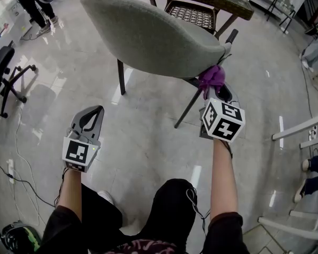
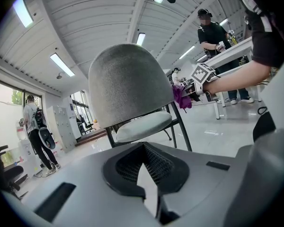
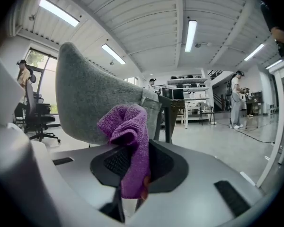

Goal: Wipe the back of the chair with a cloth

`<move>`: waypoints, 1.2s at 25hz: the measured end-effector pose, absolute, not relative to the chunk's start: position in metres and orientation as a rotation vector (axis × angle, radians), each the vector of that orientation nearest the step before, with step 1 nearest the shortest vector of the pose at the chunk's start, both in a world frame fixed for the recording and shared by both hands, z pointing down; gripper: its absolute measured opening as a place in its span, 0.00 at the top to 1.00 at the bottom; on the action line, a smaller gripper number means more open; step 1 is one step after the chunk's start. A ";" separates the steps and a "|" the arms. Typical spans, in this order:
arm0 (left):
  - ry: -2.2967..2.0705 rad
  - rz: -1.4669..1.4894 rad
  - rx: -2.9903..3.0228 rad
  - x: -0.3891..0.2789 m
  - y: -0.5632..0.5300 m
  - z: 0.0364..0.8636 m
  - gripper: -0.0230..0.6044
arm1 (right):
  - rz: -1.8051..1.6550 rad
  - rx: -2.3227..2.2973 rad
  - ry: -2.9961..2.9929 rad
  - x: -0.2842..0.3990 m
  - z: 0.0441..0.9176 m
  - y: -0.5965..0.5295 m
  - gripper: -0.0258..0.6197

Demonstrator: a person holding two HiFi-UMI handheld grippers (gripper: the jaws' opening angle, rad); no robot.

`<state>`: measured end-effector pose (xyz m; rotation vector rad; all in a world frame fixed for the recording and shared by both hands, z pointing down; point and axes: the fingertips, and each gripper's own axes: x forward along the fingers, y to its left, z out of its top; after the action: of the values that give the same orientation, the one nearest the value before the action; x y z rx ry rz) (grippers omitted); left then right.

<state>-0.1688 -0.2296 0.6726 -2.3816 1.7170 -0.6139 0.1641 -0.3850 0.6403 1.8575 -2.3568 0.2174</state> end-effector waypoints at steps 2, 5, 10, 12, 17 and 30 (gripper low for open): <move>1.718 -0.614 -2.388 -0.169 -0.230 0.674 0.95 | 0.239 1.903 -2.332 0.171 0.641 -0.386 0.82; 1.734 -0.626 -2.401 -0.173 -0.230 0.680 0.95 | 0.232 1.925 -2.323 0.175 0.640 -0.380 0.82; 1.730 -0.603 -2.419 -0.166 -0.233 0.683 0.95 | 0.216 1.910 -2.362 0.180 0.642 -0.355 0.82; 1.735 -0.580 -2.424 -0.167 -0.236 0.683 0.95 | 0.161 1.852 -2.374 0.171 0.645 -0.342 0.82; 1.752 -0.505 -2.426 -0.173 -0.239 0.675 0.95 | 0.136 1.733 -2.448 0.127 0.651 -0.317 0.82; 1.826 -0.423 -2.456 -0.210 -0.234 0.651 0.95 | 0.124 1.567 -2.590 0.030 0.627 -0.290 0.82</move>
<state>-0.2100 -0.2341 0.6506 -2.4557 1.8262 -0.4235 0.0304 -0.2899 0.6272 1.5673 -2.5898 0.1236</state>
